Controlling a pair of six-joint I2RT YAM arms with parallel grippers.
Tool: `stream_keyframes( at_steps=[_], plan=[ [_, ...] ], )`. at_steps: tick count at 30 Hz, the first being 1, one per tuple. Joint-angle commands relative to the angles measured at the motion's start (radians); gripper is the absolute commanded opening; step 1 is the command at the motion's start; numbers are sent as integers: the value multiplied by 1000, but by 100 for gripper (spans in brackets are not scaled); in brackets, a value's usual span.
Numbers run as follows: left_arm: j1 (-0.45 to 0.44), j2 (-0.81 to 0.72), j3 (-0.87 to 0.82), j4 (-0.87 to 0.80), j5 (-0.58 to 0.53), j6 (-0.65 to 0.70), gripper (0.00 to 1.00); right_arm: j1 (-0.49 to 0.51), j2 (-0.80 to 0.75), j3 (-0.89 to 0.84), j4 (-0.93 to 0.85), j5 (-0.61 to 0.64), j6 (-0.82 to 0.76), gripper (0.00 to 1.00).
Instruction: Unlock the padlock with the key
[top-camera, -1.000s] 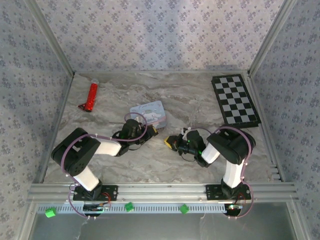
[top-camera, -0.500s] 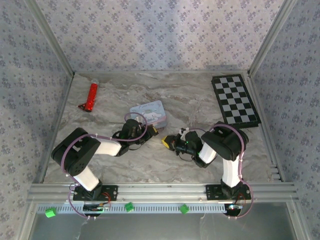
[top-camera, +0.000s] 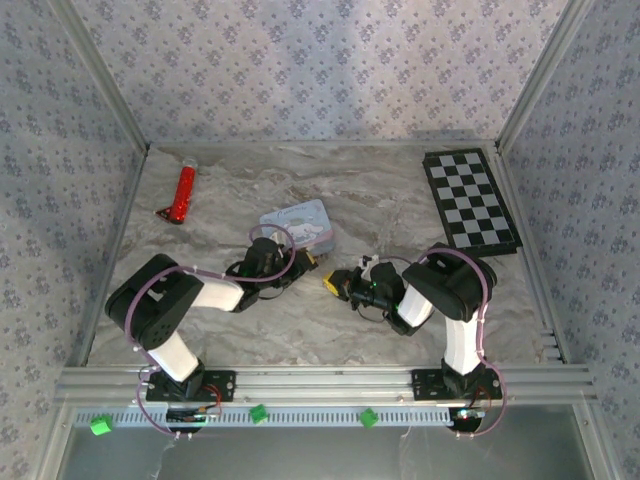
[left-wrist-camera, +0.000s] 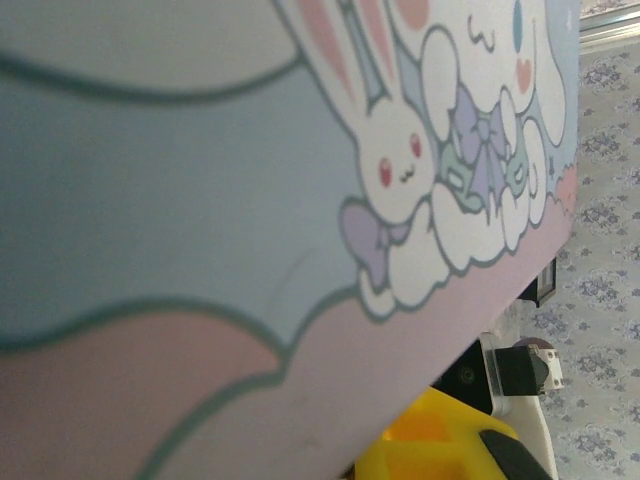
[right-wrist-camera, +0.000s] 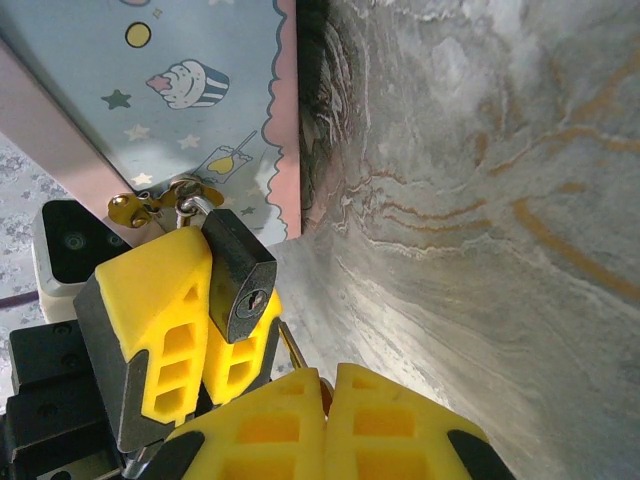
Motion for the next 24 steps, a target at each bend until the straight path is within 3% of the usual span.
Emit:
stream_keyframes(
  at_steps=[1,24],
  plan=[
    [-4,17,19,37,59,-40,8,5,3,13,28,22,13,0],
    [-4,32,2,60,55,-52,8,-11,-35,2,27,32,6,0]
  ],
)
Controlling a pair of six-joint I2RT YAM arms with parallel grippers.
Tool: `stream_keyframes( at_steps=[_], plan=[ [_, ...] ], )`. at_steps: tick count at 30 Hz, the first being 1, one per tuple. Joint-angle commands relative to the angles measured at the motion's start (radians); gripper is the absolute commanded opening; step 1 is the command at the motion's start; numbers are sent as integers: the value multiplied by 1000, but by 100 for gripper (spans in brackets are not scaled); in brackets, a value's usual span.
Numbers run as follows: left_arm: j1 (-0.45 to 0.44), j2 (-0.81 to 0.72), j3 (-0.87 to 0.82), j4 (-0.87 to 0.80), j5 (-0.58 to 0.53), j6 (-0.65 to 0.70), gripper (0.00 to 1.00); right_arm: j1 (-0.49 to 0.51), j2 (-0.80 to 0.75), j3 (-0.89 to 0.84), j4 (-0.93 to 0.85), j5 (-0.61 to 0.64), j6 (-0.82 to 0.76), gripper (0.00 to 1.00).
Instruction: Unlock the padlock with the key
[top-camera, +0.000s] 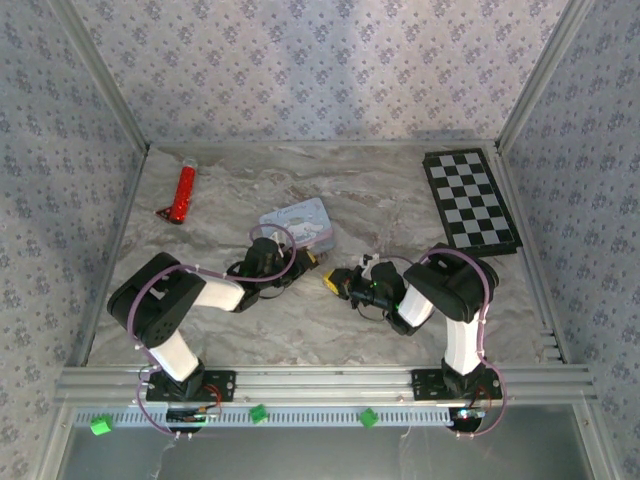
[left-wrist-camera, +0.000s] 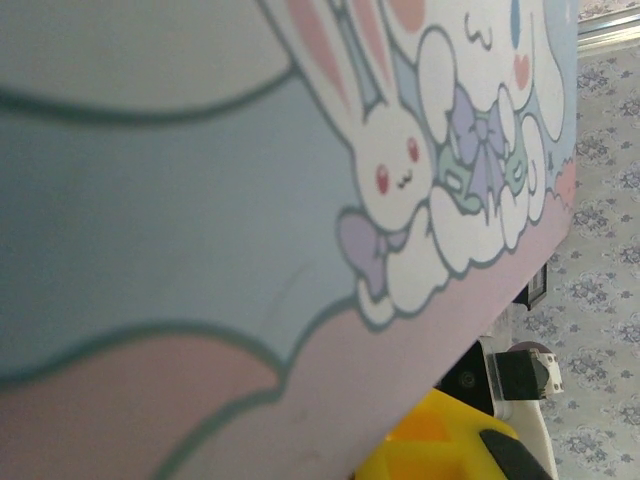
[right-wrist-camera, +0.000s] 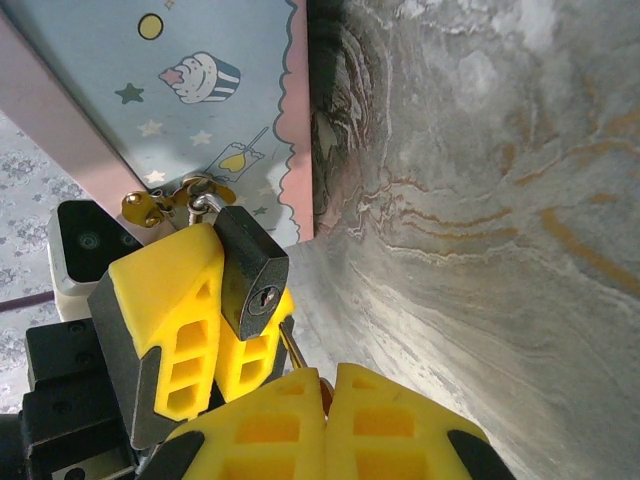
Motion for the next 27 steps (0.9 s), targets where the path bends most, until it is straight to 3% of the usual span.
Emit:
stream_keyframes(
  at_steps=[1,27],
  plan=[
    [-4,17,1,26,54,-41,8,-8,-24,2,25,23,2,0],
    [-12,-9,20,-6,57,-40,8,-24,-4,29,25,5,-1,0]
  ],
)
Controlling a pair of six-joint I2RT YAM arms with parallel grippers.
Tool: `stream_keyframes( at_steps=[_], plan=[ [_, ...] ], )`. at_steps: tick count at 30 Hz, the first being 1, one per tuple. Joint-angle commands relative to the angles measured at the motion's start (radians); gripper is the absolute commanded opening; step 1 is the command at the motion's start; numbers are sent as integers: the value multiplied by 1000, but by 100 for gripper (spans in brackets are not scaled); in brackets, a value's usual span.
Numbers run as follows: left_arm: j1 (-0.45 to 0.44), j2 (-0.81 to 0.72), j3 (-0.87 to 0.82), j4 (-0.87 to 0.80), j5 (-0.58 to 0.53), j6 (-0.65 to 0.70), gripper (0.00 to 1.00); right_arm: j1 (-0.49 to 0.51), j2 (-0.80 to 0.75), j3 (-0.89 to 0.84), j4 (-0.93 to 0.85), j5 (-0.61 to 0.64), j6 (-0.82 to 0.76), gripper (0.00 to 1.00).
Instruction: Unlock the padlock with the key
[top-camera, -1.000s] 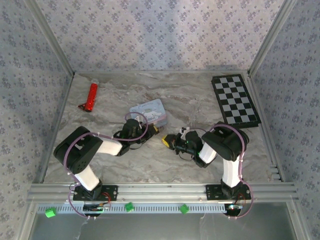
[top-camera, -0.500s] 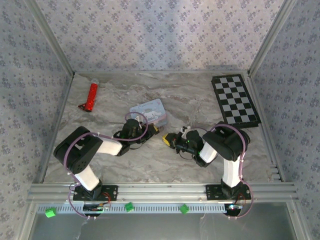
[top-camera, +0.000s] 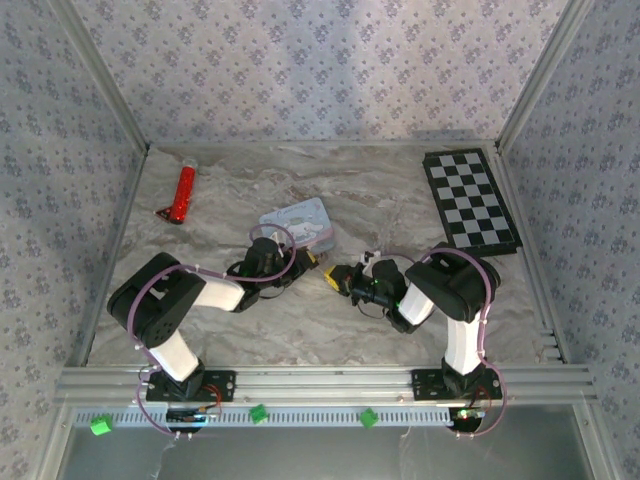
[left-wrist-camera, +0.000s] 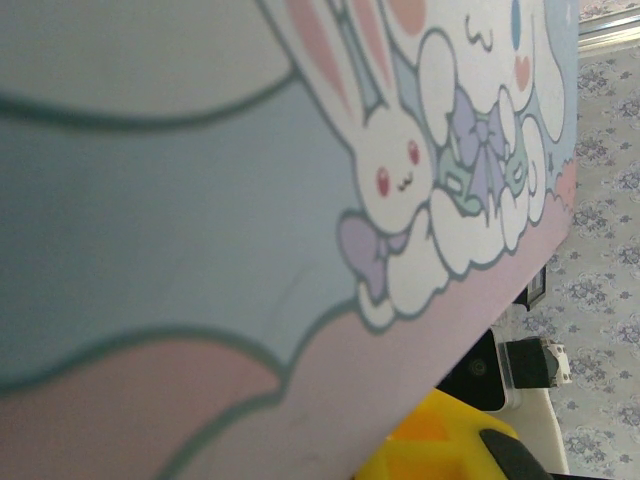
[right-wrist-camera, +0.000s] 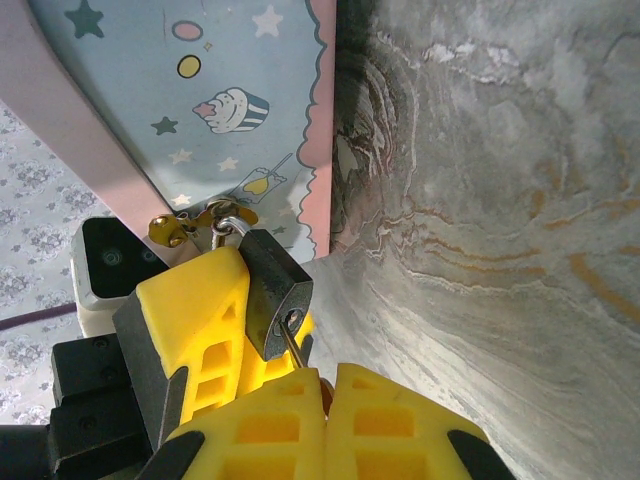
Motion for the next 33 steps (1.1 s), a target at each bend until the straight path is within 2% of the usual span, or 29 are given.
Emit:
stream_keyframes(
  at_steps=[1,33],
  plan=[
    [-11,-9,20,-6,56,-41,8,-7,2,17,25,5,-2,0],
    [-13,-4,12,60,81,-79,8,-10,19,43,25,21,-4,0]
  ],
)
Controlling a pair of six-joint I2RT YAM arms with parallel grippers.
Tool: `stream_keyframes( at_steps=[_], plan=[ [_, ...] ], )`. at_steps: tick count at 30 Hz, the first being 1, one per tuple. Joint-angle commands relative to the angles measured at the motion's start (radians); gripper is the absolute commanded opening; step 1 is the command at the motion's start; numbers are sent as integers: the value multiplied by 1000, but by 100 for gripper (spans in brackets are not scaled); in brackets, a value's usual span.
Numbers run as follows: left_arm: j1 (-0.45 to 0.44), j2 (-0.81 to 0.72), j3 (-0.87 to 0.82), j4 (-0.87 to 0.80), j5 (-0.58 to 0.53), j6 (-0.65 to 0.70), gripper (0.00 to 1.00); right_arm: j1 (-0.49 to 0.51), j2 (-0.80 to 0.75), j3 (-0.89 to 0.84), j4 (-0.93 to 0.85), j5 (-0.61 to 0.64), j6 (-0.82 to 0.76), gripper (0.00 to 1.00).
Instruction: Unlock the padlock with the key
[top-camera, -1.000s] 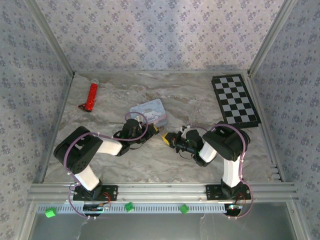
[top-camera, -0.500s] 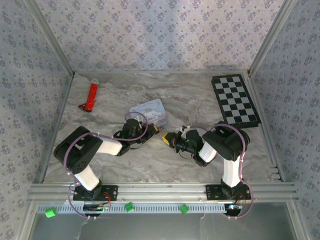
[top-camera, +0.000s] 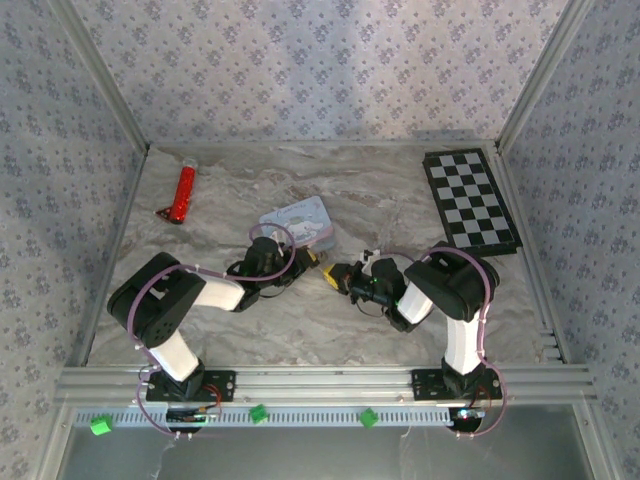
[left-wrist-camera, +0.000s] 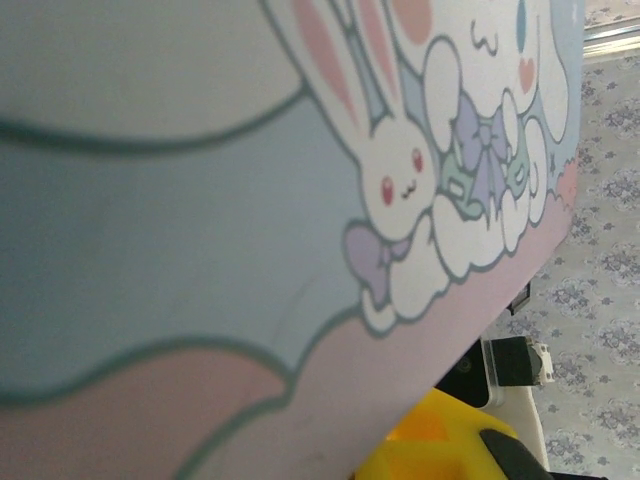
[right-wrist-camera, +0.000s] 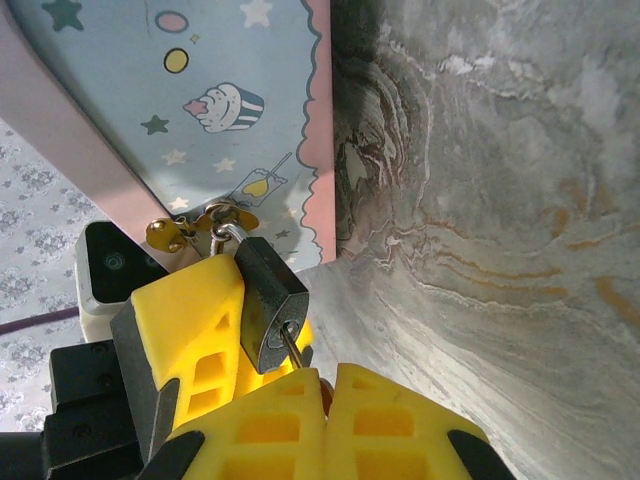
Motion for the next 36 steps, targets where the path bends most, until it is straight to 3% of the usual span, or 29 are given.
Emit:
stream_keyframes(
  at_steps=[1,13,36],
  plan=[
    [-13,-6,7,48,74,-42,8,-6,12,27,25,21,-4,0],
    [-21,-31,2,78,79,-112,6,-15,3,37,25,37,-43,0],
    [-32,-77,8,38,60,-104,6,-16,-29,58,25,33,-73,0]
  ],
)
